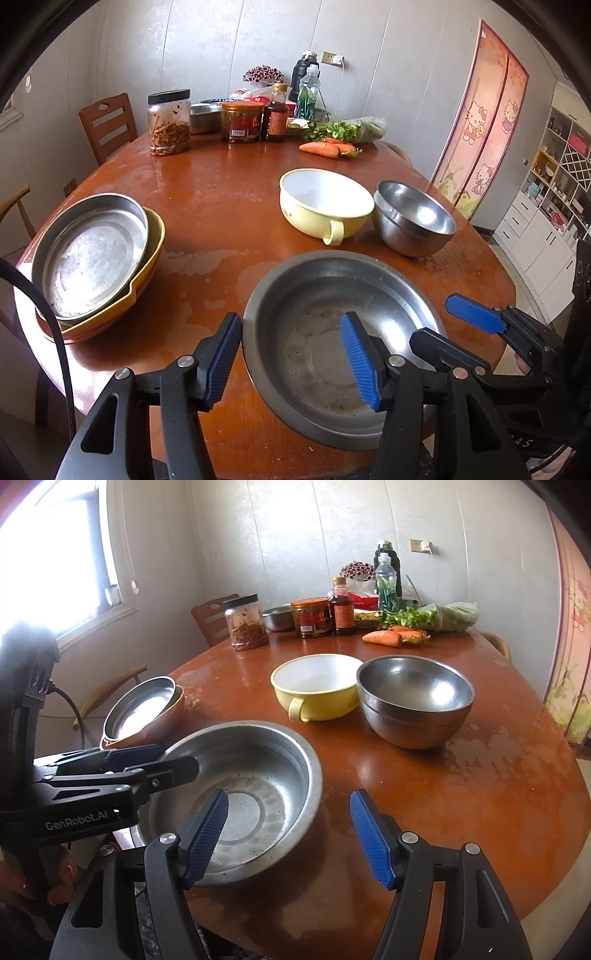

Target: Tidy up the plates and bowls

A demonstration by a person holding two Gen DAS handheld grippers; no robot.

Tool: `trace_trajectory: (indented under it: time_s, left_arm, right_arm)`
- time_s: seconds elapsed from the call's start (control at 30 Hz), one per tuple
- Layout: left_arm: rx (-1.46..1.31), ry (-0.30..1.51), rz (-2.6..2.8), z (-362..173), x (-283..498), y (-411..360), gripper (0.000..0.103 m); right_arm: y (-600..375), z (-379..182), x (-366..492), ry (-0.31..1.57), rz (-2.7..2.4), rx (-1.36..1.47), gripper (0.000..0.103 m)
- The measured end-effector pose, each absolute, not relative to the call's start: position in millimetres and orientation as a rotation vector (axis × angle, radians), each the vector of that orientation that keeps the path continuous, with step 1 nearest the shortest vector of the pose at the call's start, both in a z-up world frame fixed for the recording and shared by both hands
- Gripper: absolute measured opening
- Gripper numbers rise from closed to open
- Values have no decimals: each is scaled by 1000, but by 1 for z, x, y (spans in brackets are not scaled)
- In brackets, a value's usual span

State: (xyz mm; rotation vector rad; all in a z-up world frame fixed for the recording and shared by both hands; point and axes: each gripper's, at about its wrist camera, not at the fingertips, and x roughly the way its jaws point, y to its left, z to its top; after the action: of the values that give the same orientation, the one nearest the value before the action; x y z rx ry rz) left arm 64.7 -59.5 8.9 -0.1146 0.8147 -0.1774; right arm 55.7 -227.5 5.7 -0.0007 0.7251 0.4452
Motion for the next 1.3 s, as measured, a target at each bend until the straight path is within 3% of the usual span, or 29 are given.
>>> trace_trajectory:
  time_s: [1.3]
  left_arm:
    - [-40, 787, -223, 34, 83, -115, 58]
  right_arm:
    - [-287, 35, 55, 626, 358, 68, 73]
